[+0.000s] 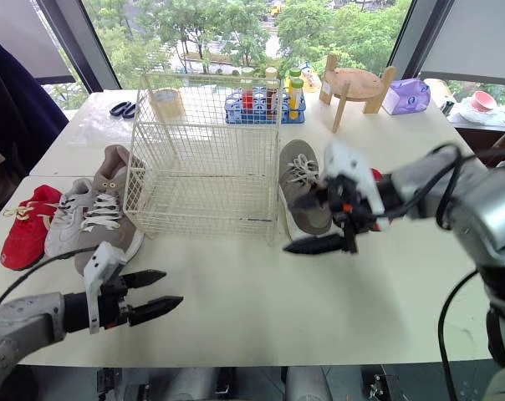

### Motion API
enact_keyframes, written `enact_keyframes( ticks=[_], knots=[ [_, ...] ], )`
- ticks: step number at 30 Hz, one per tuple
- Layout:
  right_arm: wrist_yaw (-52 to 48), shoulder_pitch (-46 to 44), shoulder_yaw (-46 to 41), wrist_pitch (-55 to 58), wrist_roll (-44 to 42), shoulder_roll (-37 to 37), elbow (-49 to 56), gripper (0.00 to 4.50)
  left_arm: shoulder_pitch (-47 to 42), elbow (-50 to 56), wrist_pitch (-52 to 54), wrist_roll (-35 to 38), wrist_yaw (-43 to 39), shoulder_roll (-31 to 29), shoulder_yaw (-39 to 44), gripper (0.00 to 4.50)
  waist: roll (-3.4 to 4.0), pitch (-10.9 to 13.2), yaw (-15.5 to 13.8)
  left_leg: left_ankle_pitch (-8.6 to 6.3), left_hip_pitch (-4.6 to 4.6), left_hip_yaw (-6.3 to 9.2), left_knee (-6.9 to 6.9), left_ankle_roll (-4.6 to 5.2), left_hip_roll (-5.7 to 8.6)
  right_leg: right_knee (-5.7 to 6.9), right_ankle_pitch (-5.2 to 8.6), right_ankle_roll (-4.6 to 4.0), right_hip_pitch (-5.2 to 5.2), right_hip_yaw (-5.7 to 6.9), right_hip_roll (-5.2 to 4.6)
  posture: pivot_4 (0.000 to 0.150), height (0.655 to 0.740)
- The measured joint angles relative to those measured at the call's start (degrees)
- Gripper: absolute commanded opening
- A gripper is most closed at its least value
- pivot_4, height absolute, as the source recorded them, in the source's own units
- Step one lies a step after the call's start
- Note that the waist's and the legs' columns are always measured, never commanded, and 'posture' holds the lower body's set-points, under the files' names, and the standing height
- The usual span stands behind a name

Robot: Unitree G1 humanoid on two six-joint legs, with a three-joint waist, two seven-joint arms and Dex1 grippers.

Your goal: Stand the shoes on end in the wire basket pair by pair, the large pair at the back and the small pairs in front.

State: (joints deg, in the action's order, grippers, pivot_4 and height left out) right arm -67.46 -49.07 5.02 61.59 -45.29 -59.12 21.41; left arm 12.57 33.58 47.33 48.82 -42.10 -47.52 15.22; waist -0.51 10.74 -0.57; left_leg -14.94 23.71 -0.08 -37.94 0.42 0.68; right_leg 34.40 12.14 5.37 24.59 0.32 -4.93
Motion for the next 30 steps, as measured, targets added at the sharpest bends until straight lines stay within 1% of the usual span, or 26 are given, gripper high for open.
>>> enact_keyframes(
  ticks=[2, 4, 5, 6, 10, 12, 14, 17, 18, 20, 23, 30],
  knots=[
    [-0.6, -8.4, 1.2, -1.1, 0.8, 3.8, -2.8, 4.47, -4.9, 0.8, 1.9, 4.7, -0.6, -2.8, 3.5, 4.5, -0.01, 0.0, 0.2, 0.0, 0.12, 0.0, 0.01, 0.0, -0.04, 0.0, -0.02, -0.03, 0.12, 0.0, 0.04, 0.15, 0.74],
    [-1.1, -11.8, 4.6, -3.8, 3.9, 6.8, -4.2, 4.47, -8.4, 1.9, 2.8, 9.1, -0.2, -4.3, 7.1, 4.5, -0.03, 0.0, 0.2, 0.0, 0.11, 0.02, 0.04, 0.0, -0.05, -0.06, -0.02, -0.02, 0.07, -0.01, 0.04, 0.15, 0.74],
    [-0.9, -12.7, 7.0, -5.3, 5.9, 8.8, -5.1, 4.47, -9.8, 2.4, 3.2, 10.8, 0.2, -4.5, 8.4, 4.5, -0.03, 0.0, 0.3, 0.0, 0.12, 0.01, 0.04, -0.01, -0.04, -0.08, -0.03, -0.02, 0.07, -0.01, 0.02, 0.15, 0.74],
    [-0.6, -12.8, 11.8, -7.5, 9.4, 11.9, -6.8, 4.47, -11.0, 3.2, 3.6, 13.2, 1.2, -4.7, 9.4, 4.5, -0.02, 0.0, 0.5, 0.0, 0.19, -0.01, 0.04, -0.01, 0.03, -0.07, -0.04, -0.01, 0.1, -0.06, -0.05, 0.15, 0.74],
    [-0.4, -12.3, 20.9, -11.0, 16.5, 15.9, -7.8, 4.47, -10.1, 4.8, 4.7, 16.3, 3.9, -4.5, 10.5, 4.5, -0.02, 0.0, 0.8, 0.03, 0.62, -0.01, -0.01, -0.04, 0.22, 0.25, -0.08, 0.04, 0.6, -0.08, -0.19, 0.15, 0.74],
    [-0.1, -11.2, 23.7, -11.8, 19.1, 16.7, -6.5, 4.47, -7.5, 5.3, 4.5, 16.4, 4.9, -3.3, 10.5, 4.5, -0.02, 0.0, 1.1, 0.03, 0.63, -0.01, -0.01, -0.04, 0.37, 0.54, -0.11, 0.11, 0.74, -0.07, -0.34, 0.15, 0.74],
    [1.1, -10.0, 26.8, -12.1, 22.8, 16.8, -5.9, 4.47, -4.6, 5.6, 4.4, 15.0, 5.4, -2.4, 10.1, 4.5, -0.02, 0.0, 1.2, 0.05, 0.62, -0.01, -0.01, -0.07, 0.43, 0.61, -0.05, 0.0, 0.78, -0.04, -0.39, 0.15, 0.74],
    [2.5, -9.1, 30.6, -13.4, 28.4, 16.7, -6.9, 4.47, -3.8, 6.4, 3.7, 14.1, 6.9, -0.7, 9.0, 4.5, -0.02, 0.0, 1.1, 0.12, 0.58, 0.0, -0.08, -0.12, 0.45, 0.69, -0.05, -0.01, 0.75, 0.02, -0.39, 0.15, 0.74],
    [2.9, -9.1, 31.2, -13.4, 29.6, 16.8, -7.3, 3.94, -4.0, 6.9, 3.4, 14.1, 7.6, 0.0, 8.5, 4.5, -0.02, 0.0, 1.2, 0.12, 0.56, 0.01, -0.1, -0.13, 0.45, 0.71, -0.05, -0.01, 0.72, 0.02, -0.39, 0.15, 0.74],
    [3.7, -9.2, 31.6, -12.6, 31.3, 17.7, -7.5, 3.28, -4.5, 7.8, 3.1, 14.1, 8.8, 1.1, 7.1, 4.5, -0.05, 0.0, 1.2, 0.13, 0.5, 0.01, -0.11, -0.13, 0.45, 0.73, -0.05, -0.01, 0.69, 0.01, -0.35, 0.15, 0.74],
    [4.4, -9.3, 31.5, -10.3, 32.3, 18.9, -6.7, 3.28, -5.8, 7.9, 2.4, 13.0, 10.1, 2.2, 4.7, 4.5, -0.08, -0.1, 1.2, 0.13, 0.39, 0.05, -0.1, -0.13, 0.39, 0.75, -0.05, -0.01, 0.6, 0.01, -0.15, 0.15, 0.74],
    [6.0, -7.8, 30.7, -4.9, 32.8, 19.2, -1.3, 3.28, -7.6, 7.3, 1.6, 11.1, 11.0, 3.3, 1.1, 4.5, -0.09, -0.1, 1.1, 0.13, 0.4, 0.05, -0.1, -0.13, 0.4, 0.77, -0.05, 0.0, 0.6, 0.02, -0.13, 0.15, 0.74]
  ],
)
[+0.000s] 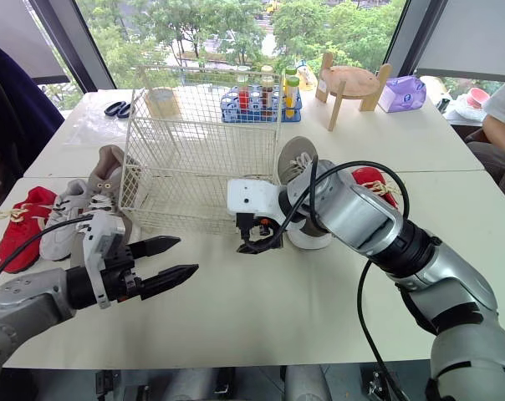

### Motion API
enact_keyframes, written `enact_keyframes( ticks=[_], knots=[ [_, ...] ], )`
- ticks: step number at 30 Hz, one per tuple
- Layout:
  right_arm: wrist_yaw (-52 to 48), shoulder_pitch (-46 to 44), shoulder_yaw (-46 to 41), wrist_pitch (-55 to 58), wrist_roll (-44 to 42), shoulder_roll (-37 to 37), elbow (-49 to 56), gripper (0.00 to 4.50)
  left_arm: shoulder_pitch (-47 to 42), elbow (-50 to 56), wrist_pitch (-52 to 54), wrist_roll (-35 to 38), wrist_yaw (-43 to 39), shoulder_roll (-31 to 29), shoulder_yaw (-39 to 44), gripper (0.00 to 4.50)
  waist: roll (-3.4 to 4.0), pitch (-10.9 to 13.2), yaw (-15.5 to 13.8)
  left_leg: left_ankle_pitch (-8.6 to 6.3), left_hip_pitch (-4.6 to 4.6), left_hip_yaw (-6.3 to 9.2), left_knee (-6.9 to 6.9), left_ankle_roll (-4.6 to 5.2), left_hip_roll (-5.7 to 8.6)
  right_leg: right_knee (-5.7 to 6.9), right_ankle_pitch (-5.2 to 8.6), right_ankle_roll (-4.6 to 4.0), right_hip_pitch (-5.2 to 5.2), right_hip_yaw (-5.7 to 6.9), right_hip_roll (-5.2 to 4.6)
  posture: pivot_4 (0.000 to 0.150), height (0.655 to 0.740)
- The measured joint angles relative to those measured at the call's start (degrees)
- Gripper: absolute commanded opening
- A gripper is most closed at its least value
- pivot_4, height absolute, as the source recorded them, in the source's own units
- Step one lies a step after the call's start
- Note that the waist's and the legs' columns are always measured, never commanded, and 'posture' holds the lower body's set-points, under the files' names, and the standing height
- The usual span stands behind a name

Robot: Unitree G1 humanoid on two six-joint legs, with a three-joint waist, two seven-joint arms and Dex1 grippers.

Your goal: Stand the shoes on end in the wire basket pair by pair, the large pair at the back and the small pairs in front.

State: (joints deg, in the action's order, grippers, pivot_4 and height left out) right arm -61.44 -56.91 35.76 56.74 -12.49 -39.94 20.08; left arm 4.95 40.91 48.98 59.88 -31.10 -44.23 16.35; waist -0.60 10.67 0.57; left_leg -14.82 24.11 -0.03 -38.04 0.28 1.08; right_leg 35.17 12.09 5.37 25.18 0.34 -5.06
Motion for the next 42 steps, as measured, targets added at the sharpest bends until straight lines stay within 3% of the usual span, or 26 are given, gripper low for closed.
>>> enact_keyframes(
  ticks=[6, 8, 9, 17, 24, 33, 35, 42],
  knots=[
    [0.6, 0.2, -0.1, 0.0, 0.6, 0.0, 0.1, 3.28, -2.3, -1.7, -0.7, -1.6, -0.2, 0.0, -1.9, 4.5, 0.0, 0.0, 0.0, 0.0, 0.0, 0.0, 0.0, 0.01, 0.03, 0.0, 0.0, 0.01, -0.02, 0.01, 0.02, 0.15, 0.74],
    [0.5, 0.2, -0.3, -0.8, 0.5, 0.1, -0.8, 4.31, -2.9, -2.2, -0.7, -2.0, -0.3, 0.0, -2.3, 4.5, 0.0, 0.0, 0.0, 0.01, 0.0, 0.0, 0.0, 0.01, 0.03, 0.0, 0.0, 0.02, -0.03, 0.01, 0.03, 0.15, 0.74],
    [0.9, 0.2, -0.8, -1.5, 0.5, 0.3, -1.9, 4.43, -3.2, -2.6, -0.9, -2.3, -0.4, 0.0, -2.5, 4.5, 0.0, 0.0, 0.0, 0.01, 0.0, 0.0, 0.0, 0.01, 0.04, 0.0, -0.01, 0.02, -0.03, 0.01, 0.03, 0.15, 0.74],
    [0.6, -2.7, -9.4, -2.6, -1.2, 1.1, -4.6, 4.43, -3.2, -2.7, -1.1, -4.5, -0.5, 1.5, -4.4, 4.5, 0.0, 0.0, 0.1, 0.01, -0.02, 0.0, 0.0, 0.01, 0.0, 0.02, -0.09, 0.18, -0.02, 0.01, 0.08, 0.15, 0.74],
    [-2.0, -5.4, -10.0, -2.0, -2.4, 0.0, -3.3, 4.43, -3.0, -2.8, -1.1, -5.8, -0.6, 2.6, -4.8, 4.5, 0.0, 0.0, 0.1, 0.01, -0.02, -0.01, -0.01, 0.02, 0.02, 0.02, -0.09, 0.18, -0.04, 0.01, 0.06, 0.15, 0.74],
    [-2.8, -8.7, 1.8, 1.8, 1.6, -0.9, 1.2, 4.43, -3.4, -3.8, -2.0, -8.7, -0.3, 5.7, -7.1, 4.5, 0.0, 0.0, 0.1, 0.01, -0.05, 0.0, -0.01, 0.01, 0.02, 0.06, -0.05, 0.11, -0.03, 0.0, 0.05, 0.15, 0.74],
    [-1.3, -8.6, 5.1, 1.3, 4.2, 0.3, 0.2, 3.66, -3.5, -3.9, -2.3, -9.6, -0.2, 6.5, -8.4, 4.5, 0.0, 0.0, 0.2, 0.01, -0.05, 0.0, -0.01, 0.01, 0.01, 0.06, -0.06, 0.12, -0.03, 0.0, 0.06, 0.15, 0.74],
    [-2.0, -8.6, 7.7, -1.8, 8.8, -1.1, -2.2, 0.22, -3.5, -4.0, -2.3, -11.1, 0.3, 8.0, -9.1, 4.5, 0.0, 0.0, 0.1, 0.02, -0.05, 0.0, -0.01, 0.0, 0.02, 0.06, -0.09, 0.17, -0.03, 0.01, 0.06, 0.15, 0.74]
  ],
)
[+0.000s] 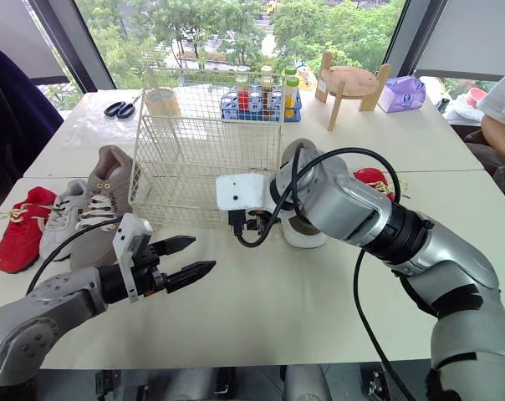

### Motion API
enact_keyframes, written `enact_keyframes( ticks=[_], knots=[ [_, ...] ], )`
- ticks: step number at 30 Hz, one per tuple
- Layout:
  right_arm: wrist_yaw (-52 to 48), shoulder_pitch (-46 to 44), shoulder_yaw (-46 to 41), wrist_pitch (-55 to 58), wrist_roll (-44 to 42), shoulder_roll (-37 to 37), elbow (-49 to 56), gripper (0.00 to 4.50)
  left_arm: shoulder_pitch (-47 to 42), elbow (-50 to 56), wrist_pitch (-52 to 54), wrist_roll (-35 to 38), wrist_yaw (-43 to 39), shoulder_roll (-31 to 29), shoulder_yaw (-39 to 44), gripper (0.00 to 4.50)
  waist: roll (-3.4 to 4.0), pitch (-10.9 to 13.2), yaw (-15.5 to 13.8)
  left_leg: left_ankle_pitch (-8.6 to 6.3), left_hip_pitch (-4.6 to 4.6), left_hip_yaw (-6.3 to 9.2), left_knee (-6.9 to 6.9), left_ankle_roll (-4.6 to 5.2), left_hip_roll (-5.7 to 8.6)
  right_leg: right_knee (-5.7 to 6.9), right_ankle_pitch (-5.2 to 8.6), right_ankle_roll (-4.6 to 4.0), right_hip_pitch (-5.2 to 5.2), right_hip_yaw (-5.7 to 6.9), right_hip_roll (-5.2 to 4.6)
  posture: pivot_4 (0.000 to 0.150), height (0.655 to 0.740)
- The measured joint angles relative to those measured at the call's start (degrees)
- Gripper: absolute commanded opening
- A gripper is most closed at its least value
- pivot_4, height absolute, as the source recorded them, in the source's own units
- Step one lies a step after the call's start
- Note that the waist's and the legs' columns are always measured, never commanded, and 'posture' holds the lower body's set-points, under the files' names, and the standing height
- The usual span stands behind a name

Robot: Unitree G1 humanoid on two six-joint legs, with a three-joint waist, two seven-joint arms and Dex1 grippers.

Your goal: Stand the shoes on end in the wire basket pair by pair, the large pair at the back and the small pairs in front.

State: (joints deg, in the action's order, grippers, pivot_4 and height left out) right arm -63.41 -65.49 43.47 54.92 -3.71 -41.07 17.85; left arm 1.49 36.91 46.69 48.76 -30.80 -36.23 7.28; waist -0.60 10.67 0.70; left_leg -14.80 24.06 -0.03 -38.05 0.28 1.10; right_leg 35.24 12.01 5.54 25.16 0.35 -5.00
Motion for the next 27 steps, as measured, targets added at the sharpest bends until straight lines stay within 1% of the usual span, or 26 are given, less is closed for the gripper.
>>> enact_keyframes(
  ticks=[1, 3, 8, 11, 15, 23, 25, 26, 27],
  knots=[
    [0.4, 0.0, -0.3, 0.7, 0.7, -0.2, -0.5, 0.09, 0.0, 0.0, 0.0, -0.2, 0.0, 0.2, 0.0, 4.5, 0.0, 0.0, 0.0, 0.0, 0.0, 0.0, 0.0, 0.0, 0.0, 0.0, 0.0, 0.0, -0.01, 0.0, 0.01, 0.15, 0.74],
    [-1.0, -0.1, -0.9, 0.5, 1.0, -1.2, -0.5, 0.09, 0.0, -0.1, 0.0, -0.5, 0.0, 0.4, 0.0, 4.5, 0.01, 0.0, 0.0, 0.0, 0.0, -0.02, 0.0, 0.0, -0.01, 0.0, 0.0, 0.01, 0.02, -0.01, 0.01, 0.15, 0.74],
    [-2.3, 0.0, -1.7, 2.7, 0.1, -0.5, 2.1, 0.09, -0.2, -0.2, 0.0, -0.7, 0.0, 0.5, 0.0, 4.5, 0.02, 0.0, 0.1, 0.0, 0.01, -0.01, 0.04, 0.0, -0.03, 0.01, -0.03, 0.05, 0.05, -0.01, 0.03, 0.15, 0.74],
    [-0.6, -0.1, -3.4, 3.5, 0.2, 2.1, 0.9, 0.09, -0.5, -0.3, 0.1, -0.6, 0.0, 0.5, 0.0, 4.5, 0.01, 0.0, 0.2, 0.0, -0.01, -0.01, 0.02, 0.0, -0.03, 0.03, -0.02, 0.04, 0.03, -0.01, 0.03, 0.15, 0.74],
    [2.7, -0.1, -3.4, 3.8, 1.1, 6.4, -3.5, 0.09, -2.0, -0.4, 0.2, -0.6, 0.0, 0.5, 0.0, 4.5, 0.01, 0.0, 0.1, 0.02, -0.01, 0.0, 0.02, -0.03, -0.02, 0.1, -0.03, 0.05, 0.05, -0.01, 0.03, 0.15, 0.74],
    [4.9, -0.1, -3.4, 3.0, 2.1, 8.3, -7.2, 0.09, -1.7, -0.3, 0.7, -0.5, 0.0, 0.1, 0.2, 4.5, 0.01, 0.0, -0.1, 0.02, -0.01, 0.01, 0.0, -0.03, 0.01, 0.09, -0.03, 0.05, 0.02, -0.01, 0.0, 0.15, 0.74],
    [5.0, -0.1, -3.4, 2.7, 2.4, 8.4, -7.5, 0.69, -1.7, -0.3, 0.7, -0.5, 0.0, 0.1, 0.2, 4.5, 0.01, 0.0, 0.0, 0.02, -0.01, 0.01, 0.0, -0.03, 0.01, 0.09, -0.03, 0.06, 0.03, -0.01, 0.0, 0.15, 0.74],
    [5.2, -0.1, -3.4, 2.5, 2.6, 8.4, -7.6, 0.9, -1.7, -0.3, 0.8, -0.5, 0.0, 0.1, 0.2, 4.5, 0.01, 0.0, 0.0, 0.02, -0.01, 0.01, 0.0, -0.03, 0.01, 0.09, -0.03, 0.06, 0.03, -0.01, 0.01, 0.15, 0.74],
    [5.4, -0.1, -3.4, 2.2, 2.9, 8.4, -7.6, 1.36, -1.7, -0.3, 0.8, -0.4, 0.0, 0.1, 0.2, 4.5, 0.01, 0.0, 0.0, 0.02, -0.01, 0.01, -0.01, -0.03, 0.01, 0.09, -0.03, 0.06, 0.02, -0.01, 0.01, 0.15, 0.74]
  ],
)
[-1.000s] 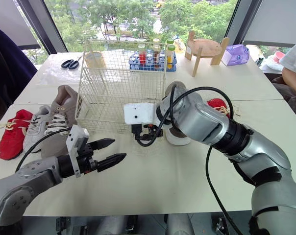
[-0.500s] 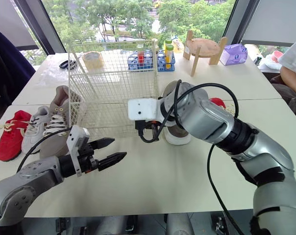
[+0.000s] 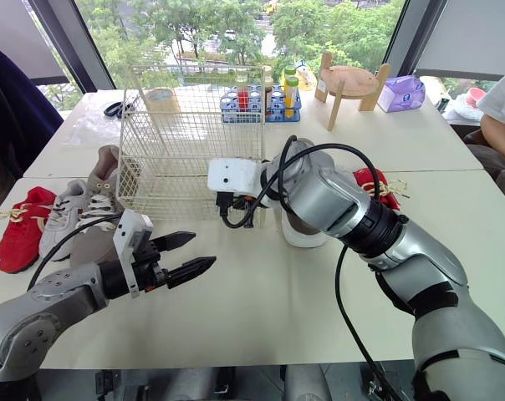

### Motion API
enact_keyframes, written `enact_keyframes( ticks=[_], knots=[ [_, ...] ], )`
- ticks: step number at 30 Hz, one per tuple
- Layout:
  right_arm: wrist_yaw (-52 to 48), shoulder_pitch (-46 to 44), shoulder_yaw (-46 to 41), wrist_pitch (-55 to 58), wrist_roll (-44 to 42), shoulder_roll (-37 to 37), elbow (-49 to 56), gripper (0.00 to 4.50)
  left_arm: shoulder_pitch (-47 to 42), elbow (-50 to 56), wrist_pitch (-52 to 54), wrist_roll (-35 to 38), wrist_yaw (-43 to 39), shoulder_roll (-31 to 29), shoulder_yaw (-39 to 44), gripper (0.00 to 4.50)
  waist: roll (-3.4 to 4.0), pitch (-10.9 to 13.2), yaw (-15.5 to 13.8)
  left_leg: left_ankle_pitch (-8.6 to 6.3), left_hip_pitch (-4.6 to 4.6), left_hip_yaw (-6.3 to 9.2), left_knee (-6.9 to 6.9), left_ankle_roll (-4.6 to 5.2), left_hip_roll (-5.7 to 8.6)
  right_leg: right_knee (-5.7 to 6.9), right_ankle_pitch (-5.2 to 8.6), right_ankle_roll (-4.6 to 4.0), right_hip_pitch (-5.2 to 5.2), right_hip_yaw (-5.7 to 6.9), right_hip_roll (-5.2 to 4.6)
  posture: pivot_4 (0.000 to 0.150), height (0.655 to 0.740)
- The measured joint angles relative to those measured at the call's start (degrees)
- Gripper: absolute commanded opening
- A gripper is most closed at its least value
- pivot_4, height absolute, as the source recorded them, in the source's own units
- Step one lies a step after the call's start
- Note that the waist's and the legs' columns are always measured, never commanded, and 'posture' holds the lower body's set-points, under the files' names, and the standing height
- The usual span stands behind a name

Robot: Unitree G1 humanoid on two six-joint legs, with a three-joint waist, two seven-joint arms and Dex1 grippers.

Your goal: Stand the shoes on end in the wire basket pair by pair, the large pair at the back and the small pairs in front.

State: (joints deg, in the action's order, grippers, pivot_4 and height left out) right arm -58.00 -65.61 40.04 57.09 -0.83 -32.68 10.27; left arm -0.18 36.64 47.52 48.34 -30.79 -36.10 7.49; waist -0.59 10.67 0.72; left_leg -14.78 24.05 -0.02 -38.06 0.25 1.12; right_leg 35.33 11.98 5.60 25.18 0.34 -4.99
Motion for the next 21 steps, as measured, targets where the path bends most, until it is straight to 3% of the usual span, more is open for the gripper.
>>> enact_keyframes(
  ticks=[3, 6, 11, 12, 14, 16, 21],
  knots=[
    [0.6, 0.0, -0.3, -0.1, 0.1, 0.1, 0.0, 2.7, 0.0, 0.0, 0.6, 0.6, 0.0, -0.1, 0.1, 4.5, 0.0, 0.0, 0.0, 0.0, 0.0, 0.0, 0.0, 0.0, -0.01, 0.0, 0.0, 0.01, 0.01, 0.0, 0.01, 0.15, 0.74],
    [1.4, -0.1, -7.0, 3.1, -2.7, 2.3, 0.1, 2.7, -0.3, 0.0, 1.1, 1.6, -0.1, -0.8, 0.3, 4.5, 0.0, 0.0, 0.0, 0.0, 0.0, 0.0, 0.0, 0.0, -0.01, 0.02, -0.01, 0.01, 0.01, 0.0, 0.01, 0.15, 0.74],
    [5.2, -4.1, -42.1, 16.9, -16.2, 9.2, 3.5, 2.7, -2.5, 0.2, 2.3, 8.6, 1.2, 0.2, 3.2, 4.5, -0.07, 0.0, -0.5, -0.01, -0.02, 0.22, 0.0, 0.0, 0.0, -0.11, -0.01, 0.02, -0.18, 0.08, -0.02, 0.15, 0.74],
    [6.4, -3.7, -45.3, 17.0, -17.0, 9.1, 4.2, 2.96, -2.7, 0.3, 2.3, 9.7, 1.6, 0.5, 3.6, 4.5, -0.11, -0.1, -0.5, -0.01, -0.1, 0.23, 0.0, 0.0, 0.0, -0.13, -0.01, 0.02, -0.26, 0.1, -0.03, 0.15, 0.74],
    [10.3, 2.4, -53.2, 16.3, -18.4, 9.3, 8.0, 3.51, -3.3, 0.3, 2.7, 13.4, 3.6, 1.6, 4.4, 4.5, -0.31, -0.2, -0.7, -0.04, -0.43, 0.24, 0.06, 0.02, 0.0, -0.25, 0.07, -0.12, -0.62, 0.11, -0.05, 0.15, 0.74],
    [13.6, 10.6, -57.5, 15.9, -18.8, 9.8, 10.4, 4.47, -4.1, 1.0, 3.3, 16.4, 5.2, 2.1, 4.3, 4.5, -0.3, -0.2, -0.8, -0.05, -0.54, 0.16, 0.08, 0.04, 0.03, -0.26, 0.12, -0.21, -0.71, 0.05, -0.11, 0.15, 0.74],
    [21.0, 27.4, -62.3, 12.5, -19.1, 12.5, 18.5, 4.47, -4.7, 2.6, 3.6, 17.9, 8.3, 3.0, 0.8, 4.5, -0.08, -0.1, -0.6, -0.04, -0.56, 0.01, 0.13, 0.06, -0.01, -0.12, 0.1, -0.14, -0.6, -0.06, 0.01, 0.15, 0.74]
  ],
)
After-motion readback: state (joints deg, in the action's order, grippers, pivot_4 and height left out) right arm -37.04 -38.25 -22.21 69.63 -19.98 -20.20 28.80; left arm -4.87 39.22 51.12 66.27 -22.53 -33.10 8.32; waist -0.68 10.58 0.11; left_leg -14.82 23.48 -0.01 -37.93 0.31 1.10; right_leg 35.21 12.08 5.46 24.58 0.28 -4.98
